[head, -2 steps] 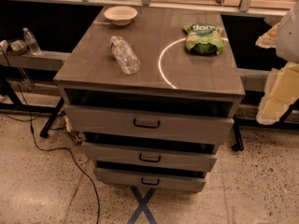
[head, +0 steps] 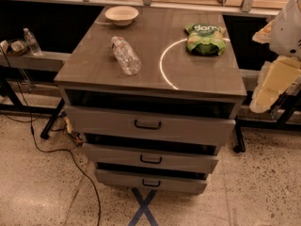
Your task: Move green rice chip bag near paper bowl
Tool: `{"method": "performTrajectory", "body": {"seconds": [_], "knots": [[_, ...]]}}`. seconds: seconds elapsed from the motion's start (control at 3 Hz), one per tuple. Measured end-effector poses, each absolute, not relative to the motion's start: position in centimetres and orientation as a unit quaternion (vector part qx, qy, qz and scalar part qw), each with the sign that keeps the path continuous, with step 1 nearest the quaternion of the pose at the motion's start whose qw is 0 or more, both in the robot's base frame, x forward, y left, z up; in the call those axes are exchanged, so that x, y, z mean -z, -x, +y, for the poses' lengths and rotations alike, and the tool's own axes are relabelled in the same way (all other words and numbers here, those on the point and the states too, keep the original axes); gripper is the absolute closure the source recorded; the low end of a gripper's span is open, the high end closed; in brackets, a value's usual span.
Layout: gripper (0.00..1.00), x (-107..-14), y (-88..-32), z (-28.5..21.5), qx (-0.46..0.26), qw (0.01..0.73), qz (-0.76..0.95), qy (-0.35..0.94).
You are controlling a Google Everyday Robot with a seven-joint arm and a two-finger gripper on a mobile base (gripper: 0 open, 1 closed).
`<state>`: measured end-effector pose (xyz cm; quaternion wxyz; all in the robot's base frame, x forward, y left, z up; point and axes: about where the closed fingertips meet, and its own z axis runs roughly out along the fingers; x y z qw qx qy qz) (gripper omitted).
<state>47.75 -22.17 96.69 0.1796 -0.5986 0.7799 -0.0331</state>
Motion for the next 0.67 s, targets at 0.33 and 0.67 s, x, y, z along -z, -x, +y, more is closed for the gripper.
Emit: {"method": "performTrajectory", "body": {"seconds": [0.33, 0.67], "knots": [[0.0, -95.9, -55.0, -23.4, 0.048, 0.225, 0.771, 0.593], [0.0, -96.3, -66.1, -24.8, 0.08, 0.304, 0.756, 0.574]]}}
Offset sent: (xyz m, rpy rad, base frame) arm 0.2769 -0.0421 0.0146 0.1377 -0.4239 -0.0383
